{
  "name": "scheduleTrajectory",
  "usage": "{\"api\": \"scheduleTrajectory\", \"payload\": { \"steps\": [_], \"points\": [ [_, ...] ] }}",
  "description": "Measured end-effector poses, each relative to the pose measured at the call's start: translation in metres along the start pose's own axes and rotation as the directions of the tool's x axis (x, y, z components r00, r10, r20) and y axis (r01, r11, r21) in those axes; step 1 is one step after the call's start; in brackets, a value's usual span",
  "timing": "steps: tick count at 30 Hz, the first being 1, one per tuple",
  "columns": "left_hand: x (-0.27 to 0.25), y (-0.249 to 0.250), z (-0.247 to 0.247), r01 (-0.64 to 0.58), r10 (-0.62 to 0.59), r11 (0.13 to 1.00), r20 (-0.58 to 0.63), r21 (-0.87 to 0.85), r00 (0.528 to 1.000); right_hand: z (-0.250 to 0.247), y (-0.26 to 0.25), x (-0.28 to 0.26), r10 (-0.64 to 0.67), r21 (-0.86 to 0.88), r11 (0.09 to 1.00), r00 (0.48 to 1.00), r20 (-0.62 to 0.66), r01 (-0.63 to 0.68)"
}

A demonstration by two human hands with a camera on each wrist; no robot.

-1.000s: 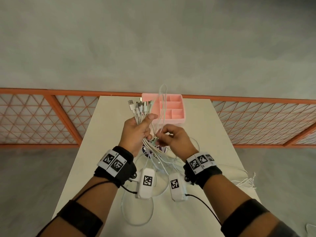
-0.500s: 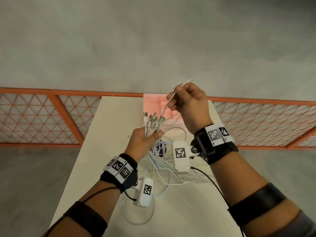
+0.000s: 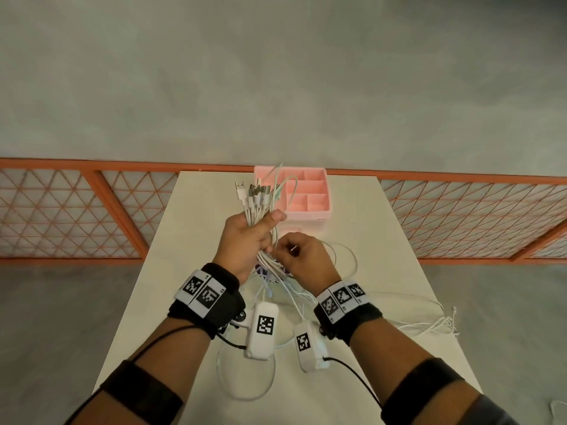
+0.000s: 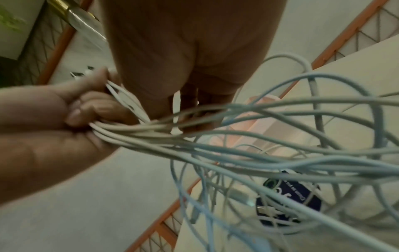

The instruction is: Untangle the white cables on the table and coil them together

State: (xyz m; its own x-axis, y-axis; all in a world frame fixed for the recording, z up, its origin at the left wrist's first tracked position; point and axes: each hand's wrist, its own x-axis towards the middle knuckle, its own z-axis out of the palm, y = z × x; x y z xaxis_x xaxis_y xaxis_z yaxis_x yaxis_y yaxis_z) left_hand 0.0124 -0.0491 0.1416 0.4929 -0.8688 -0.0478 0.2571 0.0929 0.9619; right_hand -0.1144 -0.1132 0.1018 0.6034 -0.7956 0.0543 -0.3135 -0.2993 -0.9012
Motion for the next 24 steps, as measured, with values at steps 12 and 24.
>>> {"api": "scheduleTrajectory", "payload": {
  "steps": [12, 24],
  "points": [
    [0.003, 0.000, -0.003, 0.023, -0.026, 0.999, -0.071, -0.036, 0.997, -0.025, -0.011, 0.015, 0.054, 0.133, 0.990, 0.998, 0.018, -0.056],
    [0.001, -0.025, -0.012, 0.072, -0.071, 0.997, -0.078, 0.008, 0.994, -0.092, -0.109, 0.040, -0.115, 0.410, 0.873, 0.929, -0.352, 0.264]
  ]
}}
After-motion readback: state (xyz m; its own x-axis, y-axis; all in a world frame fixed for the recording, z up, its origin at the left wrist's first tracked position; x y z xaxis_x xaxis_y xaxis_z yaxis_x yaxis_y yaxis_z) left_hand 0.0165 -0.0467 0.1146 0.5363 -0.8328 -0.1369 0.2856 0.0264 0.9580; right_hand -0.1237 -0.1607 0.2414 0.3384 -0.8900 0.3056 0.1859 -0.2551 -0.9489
